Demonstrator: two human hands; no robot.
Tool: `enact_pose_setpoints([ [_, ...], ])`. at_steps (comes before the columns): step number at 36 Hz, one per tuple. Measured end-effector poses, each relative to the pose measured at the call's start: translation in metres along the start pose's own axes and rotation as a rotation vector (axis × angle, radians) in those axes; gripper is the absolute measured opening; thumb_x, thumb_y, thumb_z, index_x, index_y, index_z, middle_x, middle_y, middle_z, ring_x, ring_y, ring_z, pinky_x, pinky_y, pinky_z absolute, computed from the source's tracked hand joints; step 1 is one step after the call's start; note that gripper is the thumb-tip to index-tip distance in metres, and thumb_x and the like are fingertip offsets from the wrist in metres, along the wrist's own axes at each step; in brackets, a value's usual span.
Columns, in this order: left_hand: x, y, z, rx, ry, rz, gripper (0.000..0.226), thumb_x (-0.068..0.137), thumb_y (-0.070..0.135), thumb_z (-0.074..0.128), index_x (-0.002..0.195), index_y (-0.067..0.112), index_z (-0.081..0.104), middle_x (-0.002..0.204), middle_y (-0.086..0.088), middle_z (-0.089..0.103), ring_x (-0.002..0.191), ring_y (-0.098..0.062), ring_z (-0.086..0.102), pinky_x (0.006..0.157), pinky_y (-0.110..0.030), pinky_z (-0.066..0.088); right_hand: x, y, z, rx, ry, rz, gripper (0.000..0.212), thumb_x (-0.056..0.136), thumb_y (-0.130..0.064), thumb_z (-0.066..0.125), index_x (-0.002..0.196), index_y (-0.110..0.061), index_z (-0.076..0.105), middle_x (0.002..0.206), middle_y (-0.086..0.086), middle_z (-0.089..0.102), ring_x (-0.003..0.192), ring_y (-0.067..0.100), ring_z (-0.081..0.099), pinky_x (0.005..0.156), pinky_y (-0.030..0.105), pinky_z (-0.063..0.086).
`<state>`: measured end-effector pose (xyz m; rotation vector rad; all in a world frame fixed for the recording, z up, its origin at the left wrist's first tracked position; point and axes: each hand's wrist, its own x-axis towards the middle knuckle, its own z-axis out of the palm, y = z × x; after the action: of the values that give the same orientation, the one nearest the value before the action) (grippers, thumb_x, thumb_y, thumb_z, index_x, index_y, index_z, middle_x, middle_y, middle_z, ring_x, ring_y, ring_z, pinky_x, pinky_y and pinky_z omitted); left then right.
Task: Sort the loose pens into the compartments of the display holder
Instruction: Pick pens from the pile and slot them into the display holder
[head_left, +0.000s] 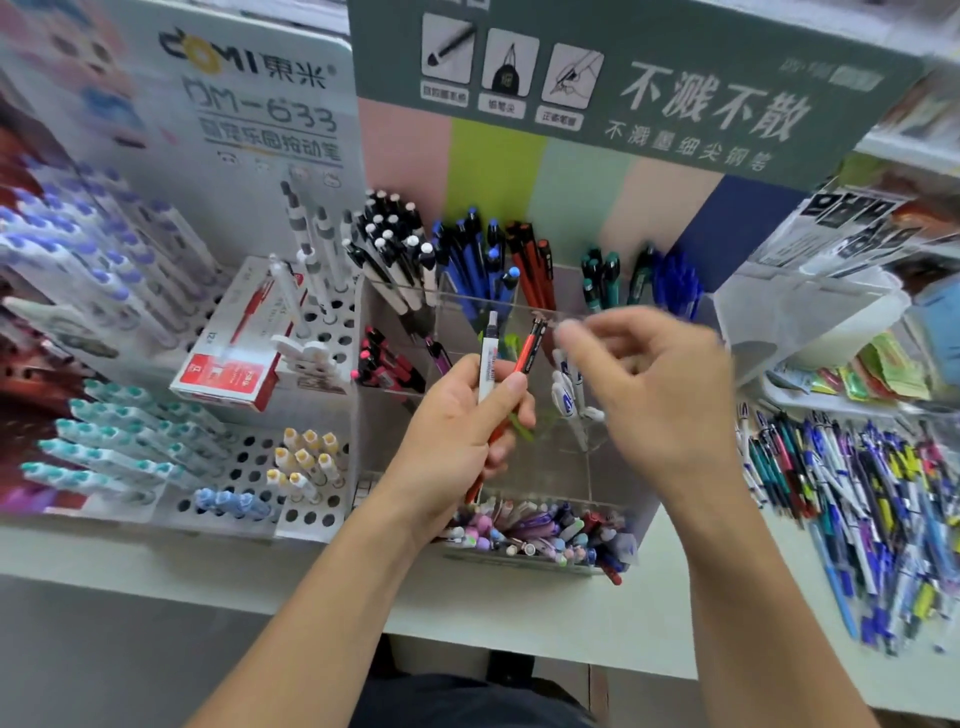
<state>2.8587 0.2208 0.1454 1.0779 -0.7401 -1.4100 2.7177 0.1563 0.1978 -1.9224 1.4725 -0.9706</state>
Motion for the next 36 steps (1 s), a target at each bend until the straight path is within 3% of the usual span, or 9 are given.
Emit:
enact_pose_setpoints([
  [3,-0.001,0.0,-0.002,0.027,-0.044,0.01,0.009,0.104,0.019,0.051,0.11,0.015,0.057,0.071,0.005,0.061,0.045,-0.006,0.038,0.039,-0.016,0.028,-0.009,-0.005,0.008,0.284,-0.301,0.202,0.018,0.087,-0.029,0.077,0.093,-0.012,0.08,0.068,0.002,0.073,0.053,0.005,0.057,0.052,0.019,0.047],
  [6,-0.002,0.0,-0.003,0.041,-0.04,0.034,0.012,0.103,0.021,0.052,0.109,0.015,0.061,0.073,0.001,0.065,0.045,-0.007,0.042,0.038,-0.016,0.03,-0.013,-0.002,0.012,0.511,-0.343,0.267,0.016,0.094,-0.016,0.07,0.091,-0.002,0.077,0.058,0.003,0.061,0.051,0.009,0.049,0.048,0.016,0.038],
  [12,-0.001,0.003,-0.01,0.078,0.12,0.025,0.027,0.108,0.034,0.041,0.104,0.019,0.065,0.07,-0.001,0.062,0.042,-0.011,0.037,0.038,-0.019,0.027,0.003,-0.004,-0.002,0.675,0.009,0.071,0.013,0.1,-0.005,0.06,0.1,-0.009,0.073,0.08,0.001,0.07,0.069,0.012,0.063,0.061,0.02,0.052],
  [16,0.001,0.007,-0.014,-0.172,0.021,-0.086,0.04,0.108,0.037,0.029,0.106,0.012,0.061,0.065,-0.001,0.044,0.041,-0.008,0.02,0.038,-0.017,0.015,0.029,-0.015,-0.013,0.483,0.253,-0.256,0.009,0.099,-0.008,0.063,0.107,-0.013,0.066,0.088,0.008,0.071,0.075,0.022,0.07,0.069,0.033,0.059],
  [19,-0.002,0.01,-0.014,-0.317,-0.062,-0.093,0.029,0.102,0.024,0.032,0.106,0.01,0.057,0.065,-0.003,0.044,0.041,-0.006,0.023,0.036,-0.016,0.017,0.048,-0.016,-0.004,0.244,0.3,-0.355,0.015,0.096,-0.012,0.068,0.11,-0.016,0.067,0.087,0.004,0.071,0.076,0.021,0.071,0.071,0.04,0.061],
  [23,-0.005,0.008,-0.013,-0.233,-0.01,-0.054,0.02,0.106,0.013,0.032,0.107,0.009,0.051,0.067,-0.003,0.049,0.046,-0.01,0.029,0.038,-0.018,0.023,0.063,-0.015,0.012,-0.037,0.204,-0.322,0.017,0.091,-0.013,0.071,0.108,-0.013,0.07,0.088,-0.007,0.073,0.08,0.005,0.069,0.077,0.029,0.058],
  [29,-0.01,0.004,-0.014,-0.172,0.12,-0.01,0.006,0.102,0.007,0.051,0.103,0.01,0.056,0.081,-0.004,0.066,0.063,-0.016,0.059,0.051,-0.024,0.046,0.078,-0.015,0.02,-0.427,-0.046,-0.189,0.018,0.082,-0.028,0.076,0.095,-0.016,0.077,0.09,0.01,0.075,0.087,0.033,0.07,0.079,0.042,0.058],
  [33,-0.01,0.002,-0.015,-0.185,0.22,0.02,0.012,0.097,0.005,0.06,0.109,0.009,0.058,0.09,-0.006,0.069,0.074,-0.016,0.068,0.059,-0.026,0.055,0.083,-0.026,0.02,-0.543,-0.108,-0.149,0.02,0.082,-0.036,0.081,0.092,-0.018,0.079,0.087,0.014,0.072,0.085,0.037,0.066,0.072,0.033,0.049],
  [36,-0.011,0.003,-0.015,-0.193,0.252,0.048,0.012,0.096,0.004,0.061,0.107,0.011,0.06,0.081,0.002,0.069,0.075,-0.015,0.069,0.062,-0.026,0.057,0.079,-0.029,0.018,-0.543,-0.088,-0.152,0.024,0.084,-0.037,0.079,0.098,-0.018,0.079,0.093,0.012,0.073,0.09,0.036,0.066,0.073,0.034,0.049],
])
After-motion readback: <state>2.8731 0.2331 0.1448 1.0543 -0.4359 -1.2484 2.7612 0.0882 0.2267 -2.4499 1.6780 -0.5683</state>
